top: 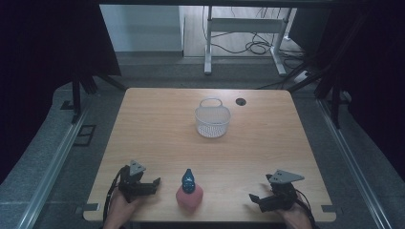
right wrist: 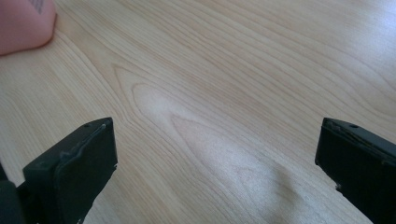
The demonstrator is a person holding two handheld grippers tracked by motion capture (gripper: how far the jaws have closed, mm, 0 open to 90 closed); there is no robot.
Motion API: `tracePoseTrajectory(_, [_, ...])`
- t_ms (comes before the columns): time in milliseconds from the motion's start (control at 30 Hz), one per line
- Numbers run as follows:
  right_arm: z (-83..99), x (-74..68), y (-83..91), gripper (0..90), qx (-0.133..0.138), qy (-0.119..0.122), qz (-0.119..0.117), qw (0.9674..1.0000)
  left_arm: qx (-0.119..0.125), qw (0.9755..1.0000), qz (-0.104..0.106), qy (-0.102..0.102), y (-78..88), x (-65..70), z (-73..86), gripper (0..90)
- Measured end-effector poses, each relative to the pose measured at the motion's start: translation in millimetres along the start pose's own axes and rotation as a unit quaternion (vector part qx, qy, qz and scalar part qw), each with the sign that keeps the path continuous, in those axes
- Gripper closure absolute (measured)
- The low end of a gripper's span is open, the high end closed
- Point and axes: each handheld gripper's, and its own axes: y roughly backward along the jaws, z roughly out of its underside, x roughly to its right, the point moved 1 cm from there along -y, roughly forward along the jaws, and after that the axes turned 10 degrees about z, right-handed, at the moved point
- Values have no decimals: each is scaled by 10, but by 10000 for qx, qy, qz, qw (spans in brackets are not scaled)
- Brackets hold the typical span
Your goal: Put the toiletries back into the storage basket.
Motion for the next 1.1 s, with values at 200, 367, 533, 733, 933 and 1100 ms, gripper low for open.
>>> tracePoseTrajectory(200, [-28,-41,13,0,93,-11,-107,9999,-1,10000,0,-8,0,-1,0,100])
tracePoseTrajectory(367, [-51,-121,1,0,61,109,-206,9997,-1,10000,0,-7,0,-1,0,100])
tracePoseTrajectory(533, [-89,-226,-9,0,23,243,-410,9989,0,10000,1,-2,0,0,0,100])
tracePoseTrajectory(733, [-124,-339,-27,0,-9,368,-550,9978,1,10000,0,1,0,0,0,100])
tracePoseTrajectory(933, [-157,-438,-47,0,9,444,-678,9967,-2,10000,1,-10,0,-1,0,100])
tracePoseTrajectory(1100, [-184,-499,-70,0,-6,473,-773,9959,-2,10000,1,-5,0,-1,0,100])
